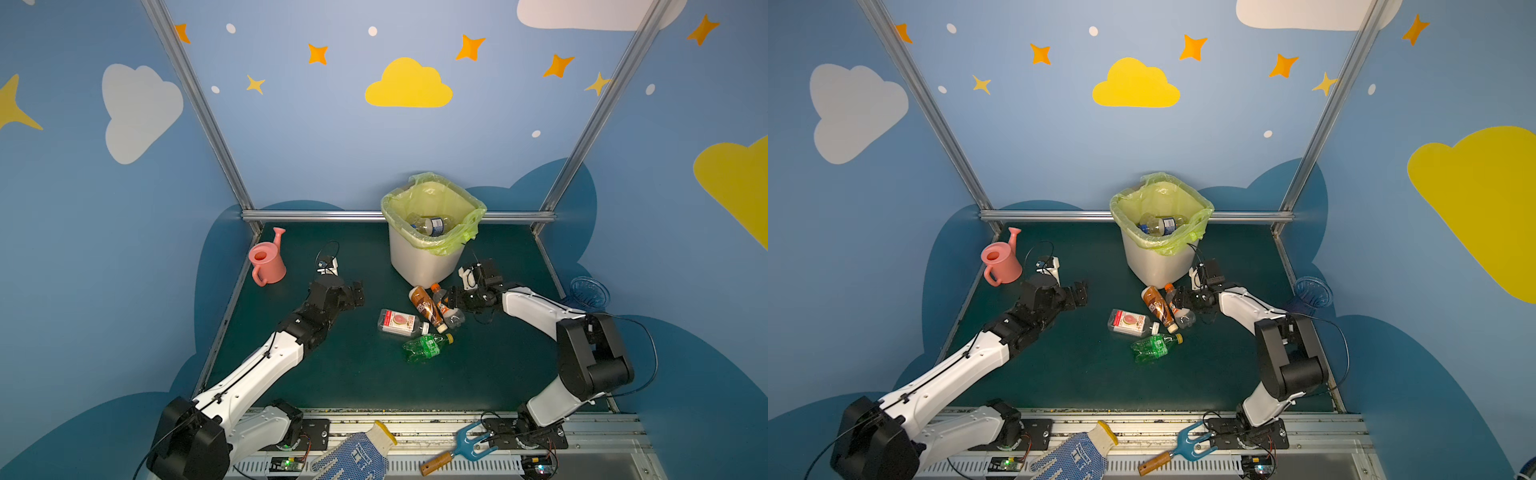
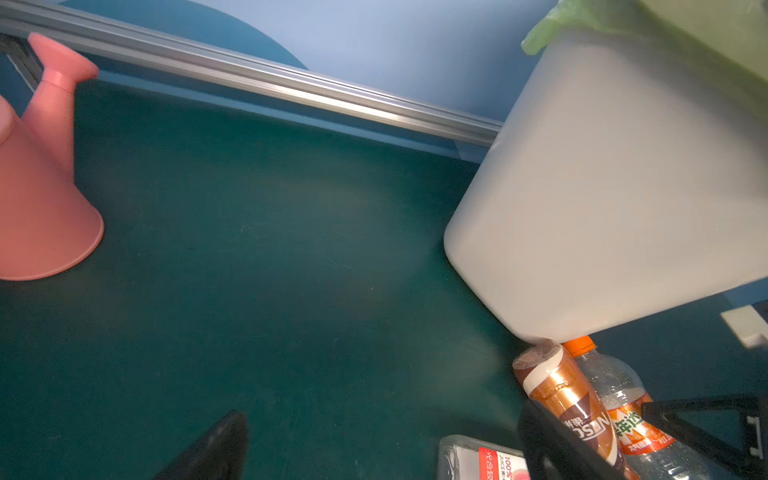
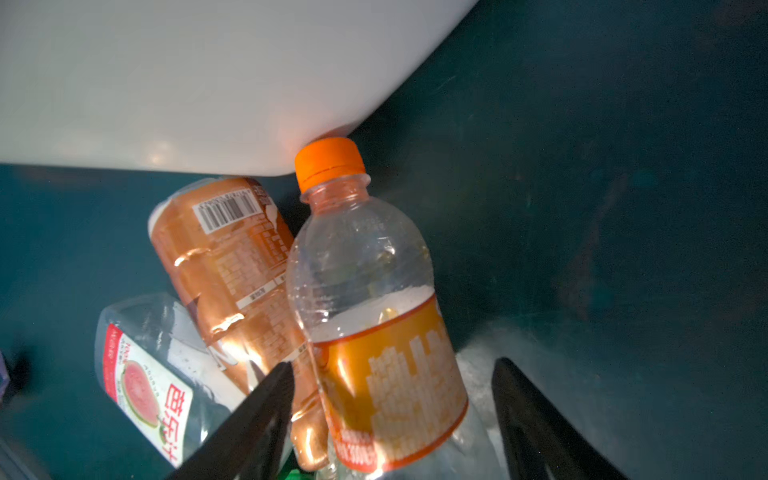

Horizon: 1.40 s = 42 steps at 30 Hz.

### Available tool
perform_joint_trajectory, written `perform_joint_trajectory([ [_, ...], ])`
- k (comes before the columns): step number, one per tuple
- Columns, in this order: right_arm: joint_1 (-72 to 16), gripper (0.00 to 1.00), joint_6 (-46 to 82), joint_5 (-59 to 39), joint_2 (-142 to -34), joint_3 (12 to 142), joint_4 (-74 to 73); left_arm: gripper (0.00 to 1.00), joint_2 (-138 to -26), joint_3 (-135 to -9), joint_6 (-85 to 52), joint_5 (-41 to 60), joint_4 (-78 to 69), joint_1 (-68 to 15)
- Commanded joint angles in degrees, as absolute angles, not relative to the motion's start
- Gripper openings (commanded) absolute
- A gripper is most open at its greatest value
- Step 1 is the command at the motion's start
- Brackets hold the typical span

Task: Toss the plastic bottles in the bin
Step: 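Lower the left gripper while the right gripper grasps the orange-cap bottle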

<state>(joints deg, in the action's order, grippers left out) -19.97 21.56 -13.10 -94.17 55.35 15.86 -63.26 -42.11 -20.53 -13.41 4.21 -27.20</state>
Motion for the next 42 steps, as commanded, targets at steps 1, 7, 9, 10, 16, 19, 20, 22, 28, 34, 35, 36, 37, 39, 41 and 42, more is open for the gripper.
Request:
perform_joint_trajectory([
  [1,-20.7,0.72,20.7,-12.2,-96.2,57.3,18.7,1.00,-61.9,-41.1,-22.1,-13.8,5.6,-26.5],
  [7,-20.4,0.63,20.9,-9.7,-97.3,57.6,21.1,1.00,-61.0,-39.3,-22.5,-13.6,5.8,-25.4],
  [9,-19.7,0.57,21.2,-8.7,-97.0,57.2,21.7,1.00,-61.1,-39.1,-22.6,-13.5,6.0,-25.1],
  [10,-19.2,0.54,21.4,-8.4,-96.7,56.9,21.8,1.00,-61.1,-38.9,-22.7,-13.5,6.0,-24.9],
  [16,-17.2,0.46,21.1,-6.4,-93.6,54.0,23.9,1.00,-61.5,-38.3,-23.2,-12.8,5.7,-24.3],
  [19,-16.0,0.47,20.7,-4.9,-91.8,52.0,26.0,1.00,-61.9,-38.2,-23.5,-12.5,5.7,-24.2],
  [20,-15.5,0.51,20.8,-4.8,-91.3,51.4,26.5,1.00,-62.0,-38.1,-23.4,-12.4,5.7,-24.1],
  [22,-14.6,0.57,20.5,-4.8,-89.9,50.2,27.2,1.00,-62.1,-38.1,-23.4,-12.3,5.8,-24.0],
  [28,-14.1,0.71,18.6,-4.5,-90.0,51.2,30.0,1.00,-62.8,-38.3,-23.7,-11.8,5.7,-23.8],
  [34,-14.1,0.78,15.5,-4.2,-94.1,55.9,34.1,1.00,-63.1,-38.1,-24.0,-11.6,6.0,-23.7],
  [35,-14.0,0.79,15.1,-3.8,-95.0,57.0,35.2,1.00,-63.1,-38.0,-24.1,-11.7,6.0,-23.7],
  [36,-14.1,0.79,14.7,-3.6,-96.0,57.8,36.0,1.00,-63.1,-38.0,-24.1,-11.7,6.0,-23.8],
  [37,-14.0,0.78,14.3,-3.1,-96.7,58.6,36.6,1.00,-63.2,-37.8,-24.2,-11.8,6.0,-23.8],
  [39,-14.0,0.76,13.7,-1.6,-97.8,59.6,37.5,1.00,-63.0,-37.6,-24.2,-11.9,6.1,-23.6],
  [41,-14.0,0.71,13.2,-0.1,-98.8,60.4,38.3,1.00,-62.9,-37.4,-24.2,-11.9,6.2,-23.6],
  [42,-14.0,0.68,13.1,0.3,-99.2,60.6,38.6,1.00,-62.8,-37.4,-24.1,-11.9,6.2,-23.6],
])
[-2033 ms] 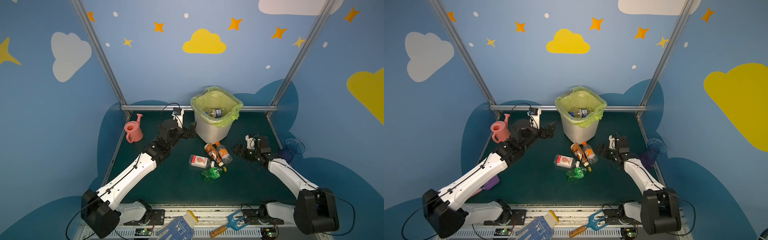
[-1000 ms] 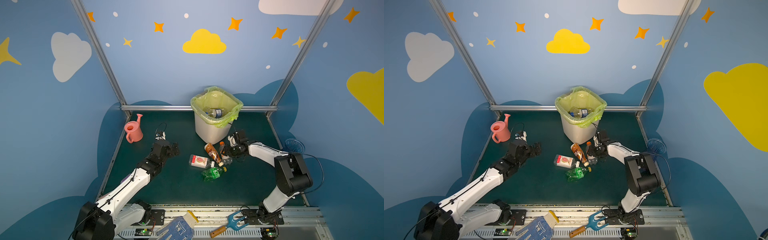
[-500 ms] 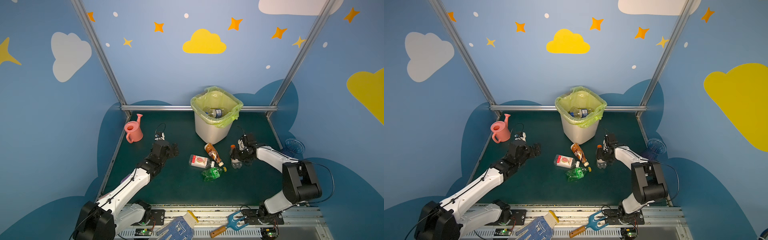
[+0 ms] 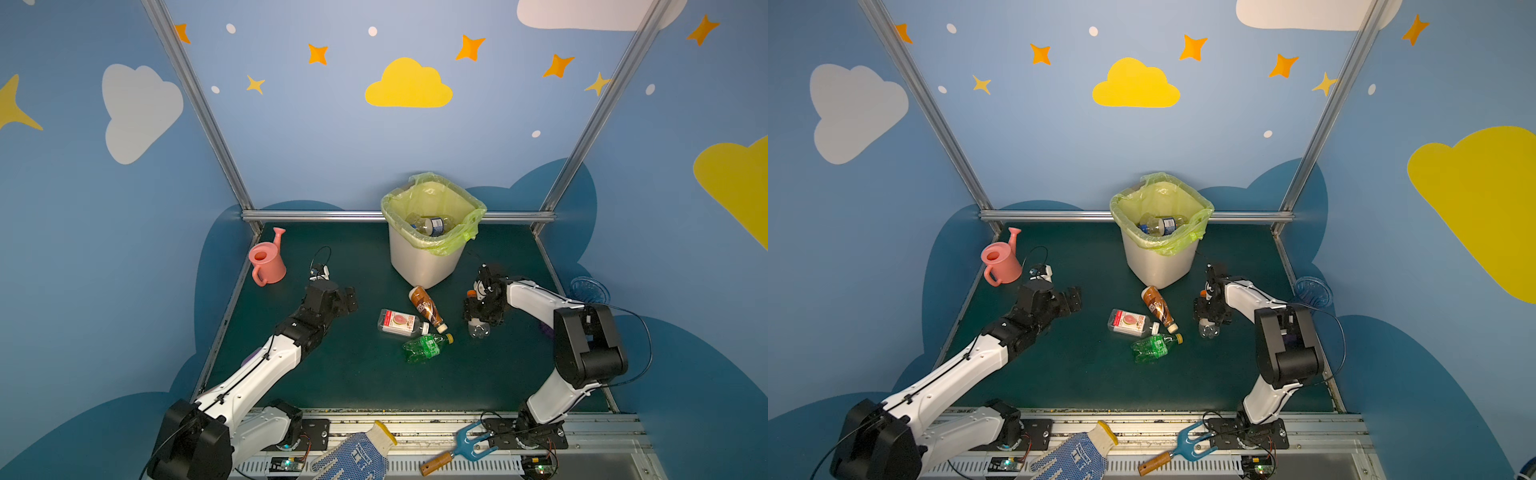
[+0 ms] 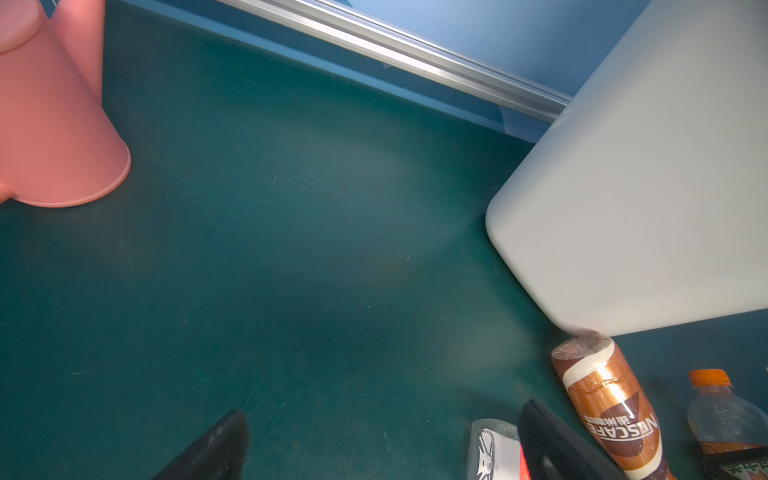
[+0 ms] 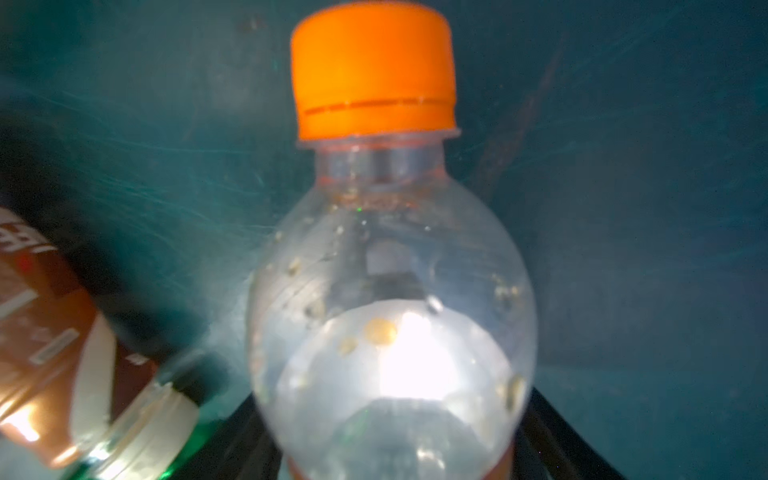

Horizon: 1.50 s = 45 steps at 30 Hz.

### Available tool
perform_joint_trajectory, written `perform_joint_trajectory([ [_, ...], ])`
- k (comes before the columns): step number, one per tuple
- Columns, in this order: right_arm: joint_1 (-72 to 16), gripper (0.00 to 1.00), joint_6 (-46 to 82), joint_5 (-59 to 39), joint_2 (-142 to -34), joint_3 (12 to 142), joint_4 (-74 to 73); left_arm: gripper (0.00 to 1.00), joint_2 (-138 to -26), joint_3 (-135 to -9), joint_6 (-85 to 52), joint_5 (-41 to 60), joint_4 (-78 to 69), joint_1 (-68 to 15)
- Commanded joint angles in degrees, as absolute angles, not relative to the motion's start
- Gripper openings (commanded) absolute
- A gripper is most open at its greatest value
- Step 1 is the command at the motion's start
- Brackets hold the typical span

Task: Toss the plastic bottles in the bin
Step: 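Lower the left gripper while the right gripper grasps the orange-cap bottle, then lift the orange-cap bottle over the bin and release it with the right gripper, then withdraw the right gripper while the left gripper grasps the green soda bottle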

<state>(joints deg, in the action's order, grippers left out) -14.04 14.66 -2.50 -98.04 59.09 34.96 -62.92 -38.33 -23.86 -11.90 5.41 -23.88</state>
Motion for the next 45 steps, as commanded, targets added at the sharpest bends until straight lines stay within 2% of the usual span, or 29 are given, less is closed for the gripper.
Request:
perform_joint_trajectory([
  [1,-14.0,0.64,12.9,0.4,-99.4,60.8,38.9,1.00,-62.8,-37.2,-24.2,-12.0,6.2,-23.6],
  [6,-14.0,0.48,13.0,0.0,-98.3,60.7,38.1,1.00,-62.6,-36.8,-24.1,-12.1,6.2,-23.2],
  [14,-11.9,0.39,13.4,-2.0,-81.6,62.8,35.7,1.00,-64.3,-35.9,-25.2,-12.0,5.7,-22.1],
  [18,-10.2,0.39,14.4,1.4,-68.8,70.4,34.8,1.00,-66.1,-35.7,-25.7,-11.4,5.1,-21.4],
  [22,-9.8,0.42,12.7,5.1,-58.9,78.6,26.9,1.00,-67.8,-35.9,-26.3,-10.9,4.7,-21.3],
  [25,-9.6,0.43,13.3,4.6,-58.0,84.9,21.3,1.00,-68.8,-36.0,-26.7,-10.0,4.7,-21.3],
  [28,-9.7,0.44,16.6,-2.5,-63.4,90.4,17.5,1.00,-69.4,-37.4,-26.0,-8.0,7.0,-21.3],
  [32,-14.9,0.49,16.7,-14.5,-80.1,101.1,22.0,1.00,-69.6,-38.7,-24.3,-6.1,8.8,-21.4],
  [34,-19.0,0.51,12.1,-16.8,-90.8,110.2,30.9,1.00,-69.1,-38.4,-24.0,-5.7,8.7,-21.5],
  [37,-20.8,0.59,9.0,-16.8,-102.5,127.8,48.2,1.00,-67.6,-38.0,-23.2,-5.7,9.1,-21.9],
  [38,-20.3,0.64,9.8,-15.9,-102.9,129.6,49.1,1.00,-67.0,-38.0,-22.9,-5.8,9.6,-22.1],
  [39,-19.9,0.76,10.6,-14.5,-101.1,128.4,46.9,1.00,-66.3,-37.9,-22.3,-6.2,10.1,-22.4],
  [40,-19.7,0.82,11.1,-12.9,-97.7,124.7,42.4,1.00,-65.2,-37.8,-21.8,-6.7,10.3,-22.8],
  [43,-19.9,0.94,12.3,-8.1,-85.3,109.7,25.6,1.00,-62.2,-37.1,-20.1,-8.6,9.8,-24.4],
  [45,-19.8,0.96,12.6,-5.7,-80.3,106.3,23.4,1.00,-60.5,-36.8,-19.0,-9.9,9.4,-26.1],
])
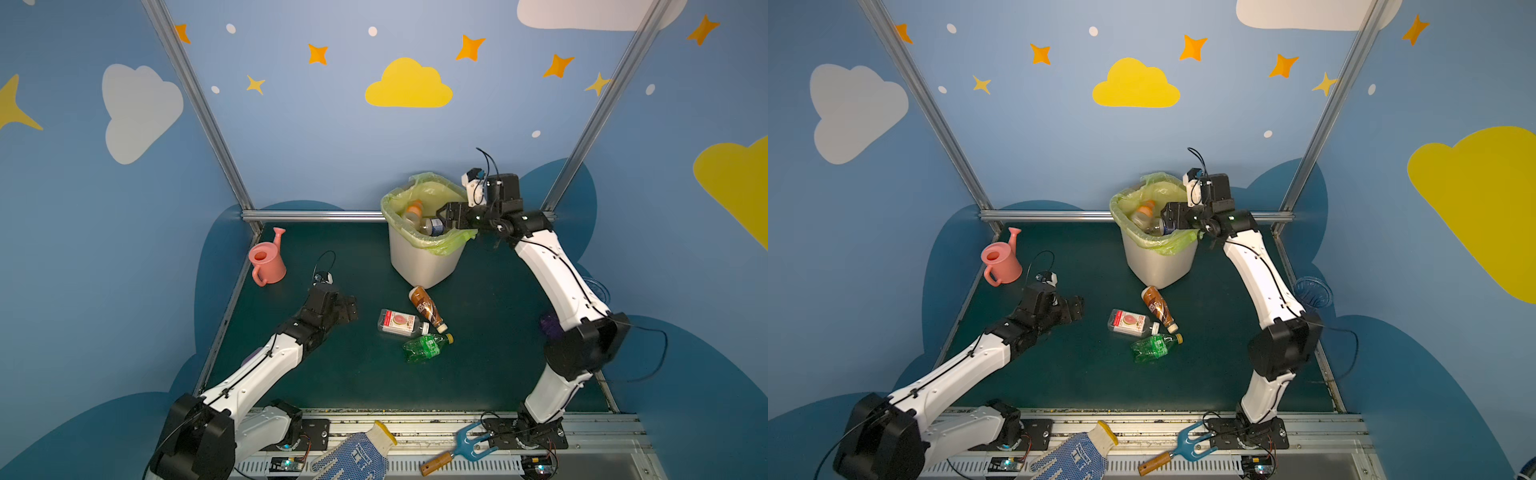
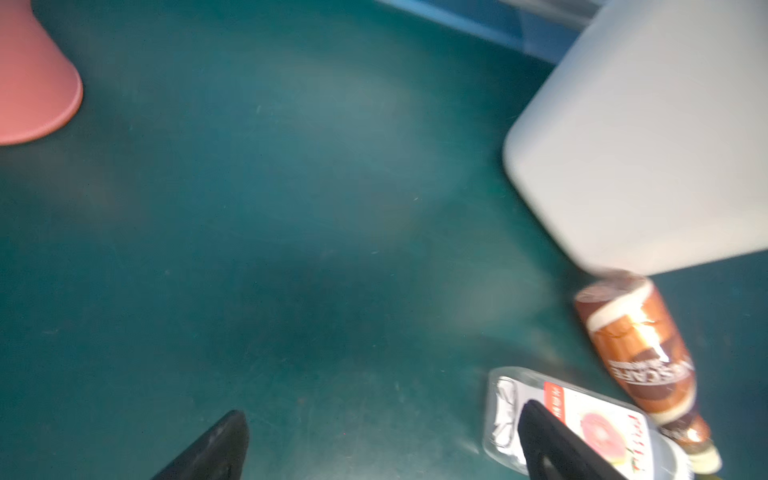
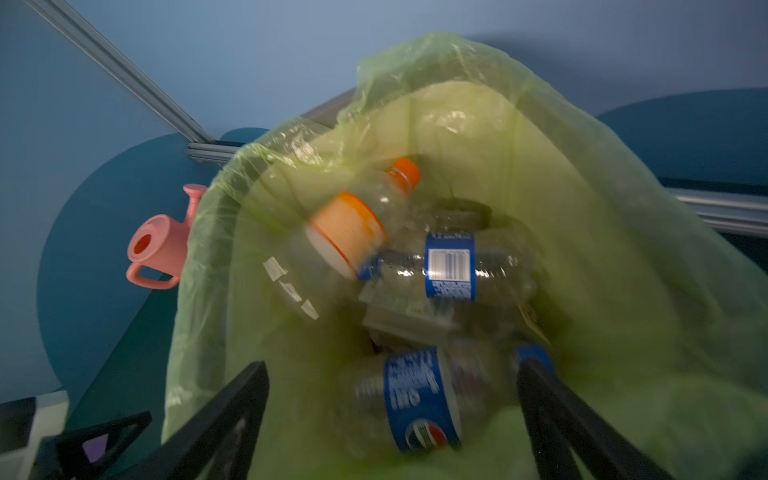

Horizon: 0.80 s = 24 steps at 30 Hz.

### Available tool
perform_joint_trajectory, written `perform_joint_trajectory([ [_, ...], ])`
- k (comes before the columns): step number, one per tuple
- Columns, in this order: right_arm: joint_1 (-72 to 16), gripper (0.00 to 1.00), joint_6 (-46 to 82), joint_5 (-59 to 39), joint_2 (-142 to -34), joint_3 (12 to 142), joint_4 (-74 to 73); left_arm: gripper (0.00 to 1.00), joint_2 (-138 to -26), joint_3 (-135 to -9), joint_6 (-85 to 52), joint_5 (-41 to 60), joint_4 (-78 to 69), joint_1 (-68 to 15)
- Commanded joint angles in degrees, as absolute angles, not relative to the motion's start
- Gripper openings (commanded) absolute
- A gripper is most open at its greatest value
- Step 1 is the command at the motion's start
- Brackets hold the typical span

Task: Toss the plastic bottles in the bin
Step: 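Withdraw the right gripper while the left gripper grasps the green soda bottle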

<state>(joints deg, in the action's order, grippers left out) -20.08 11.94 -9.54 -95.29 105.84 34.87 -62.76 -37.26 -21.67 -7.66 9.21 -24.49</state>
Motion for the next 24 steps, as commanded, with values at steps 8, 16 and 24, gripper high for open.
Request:
perform_joint_trajectory([
  [8,-16.7,0.98,12.6,-2.1,-69.6,93.6,21.0,1.00,-58.8,-38.0,-11.8,-14.0,9.5,-36.5],
  [16,-8.3,0.98,19.3,-4.9,-61.9,73.1,18.7,1.00,-69.8,-45.4,-5.0,-14.0,15.0,-50.1],
  [24,-2.5,0.98,24.5,-5.6,-55.5,54.4,17.8,0.99,-87.5,-59.7,2.0,-4.0,24.0,-57.9],
])
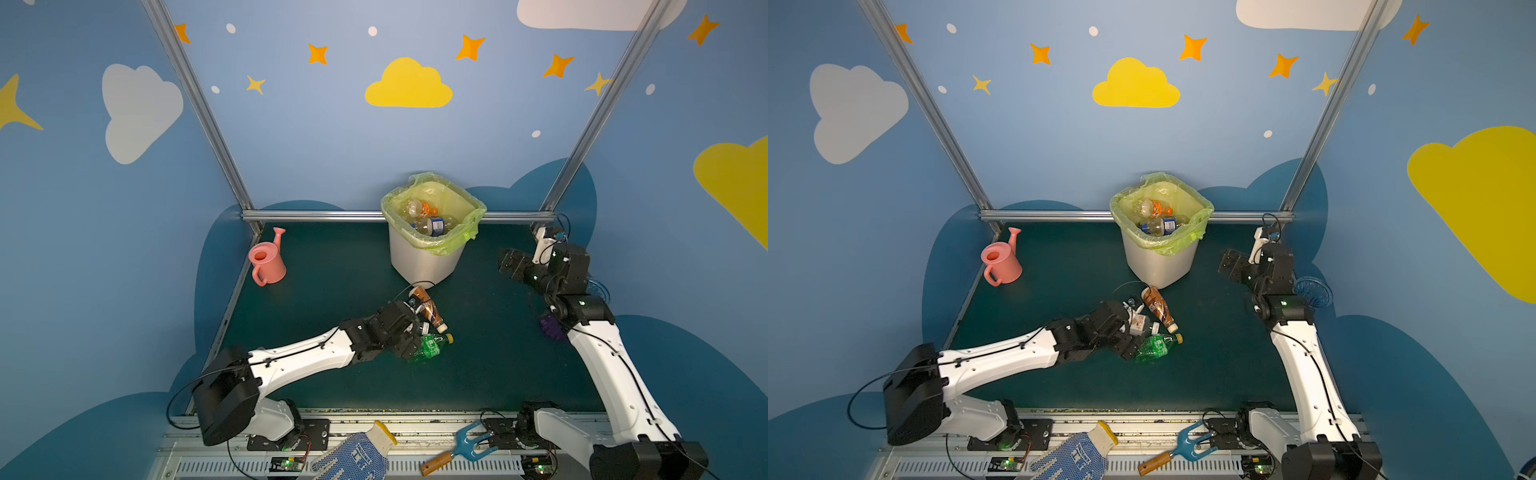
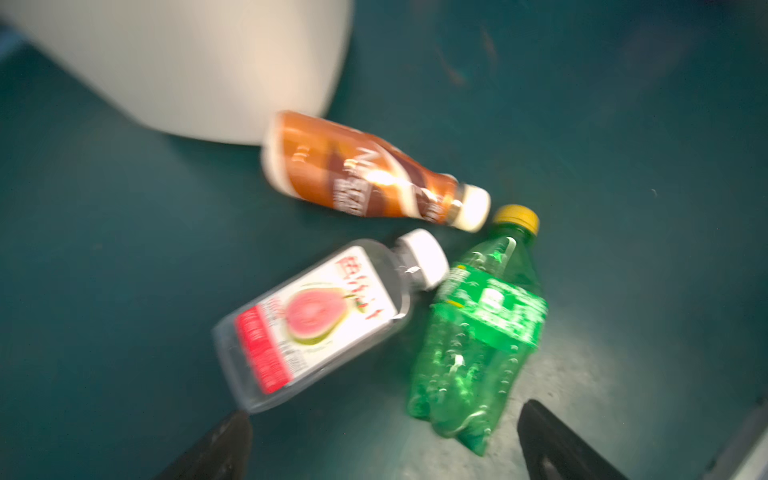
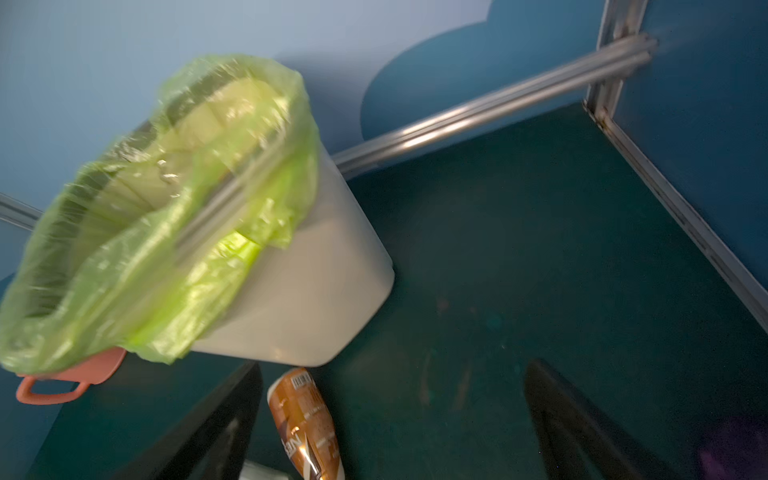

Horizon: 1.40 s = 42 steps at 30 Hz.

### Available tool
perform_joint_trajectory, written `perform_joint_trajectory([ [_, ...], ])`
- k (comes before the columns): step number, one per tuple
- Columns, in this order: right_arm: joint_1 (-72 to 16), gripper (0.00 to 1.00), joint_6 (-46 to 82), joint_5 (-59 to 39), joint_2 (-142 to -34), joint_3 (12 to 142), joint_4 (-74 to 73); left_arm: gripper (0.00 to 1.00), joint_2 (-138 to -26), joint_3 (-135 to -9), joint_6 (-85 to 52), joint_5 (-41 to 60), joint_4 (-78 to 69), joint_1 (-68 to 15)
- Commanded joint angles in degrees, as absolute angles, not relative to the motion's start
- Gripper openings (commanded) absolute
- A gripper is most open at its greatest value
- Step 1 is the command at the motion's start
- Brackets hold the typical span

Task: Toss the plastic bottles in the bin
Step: 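Withdraw the right gripper while the left gripper grasps the green soda bottle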

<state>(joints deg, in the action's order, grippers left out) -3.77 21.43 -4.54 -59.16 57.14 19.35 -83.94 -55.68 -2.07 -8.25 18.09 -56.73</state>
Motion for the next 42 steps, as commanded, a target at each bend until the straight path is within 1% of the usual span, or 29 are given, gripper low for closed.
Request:
perform_joint_trajectory([
  [1,-1.8,0.98,25.3,-5.9,-54.7,52.6,17.7,0.99,-89.3,-61.4,2.6,-3.4,25.3,-58.4],
  [5,0.2,0.98,26.8,-6.6,-51.4,46.1,16.9,0.97,-96.4,-68.0,4.8,-1.8,30.2,-59.4],
  [9,2.7,0.98,27.5,-8.2,-49.4,43.0,17.0,0.87,-101.8,-72.2,5.9,2.5,33.2,-59.5],
  [13,5.0,0.98,27.9,-9.8,-49.1,42.3,17.7,0.84,-106.8,-76.1,6.2,3.2,36.6,-59.4],
  [21,7.4,0.98,28.7,-12.2,-49.2,41.5,17.1,0.83,-110.8,-78.5,6.2,2.5,36.9,-60.1],
  [25,8.1,0.98,28.8,-13.1,-49.3,41.1,16.9,0.78,-112.3,-79.9,5.9,3.8,37.5,-60.7],
  [28,8.6,0.98,28.8,-13.6,-49.6,41.0,17.0,0.78,-113.1,-80.6,5.8,4.0,37.4,-61.1],
  [30,8.8,0.98,28.9,-13.7,-49.7,40.9,16.8,0.83,-113.8,-81.3,5.6,3.8,37.5,-61.1],
  [33,9.2,0.98,28.9,-14.2,-50.1,40.8,16.8,0.85,-114.5,-82.6,5.7,3.7,38.1,-61.1],
  [38,9.9,0.98,28.9,-14.9,-50.7,40.5,16.5,0.87,-115.3,-83.8,6.2,3.2,38.6,-61.1],
  [42,10.4,0.98,29.1,-15.6,-50.8,40.4,16.2,0.86,-118.4,-86.5,6.8,2.5,41.3,-61.1],
])
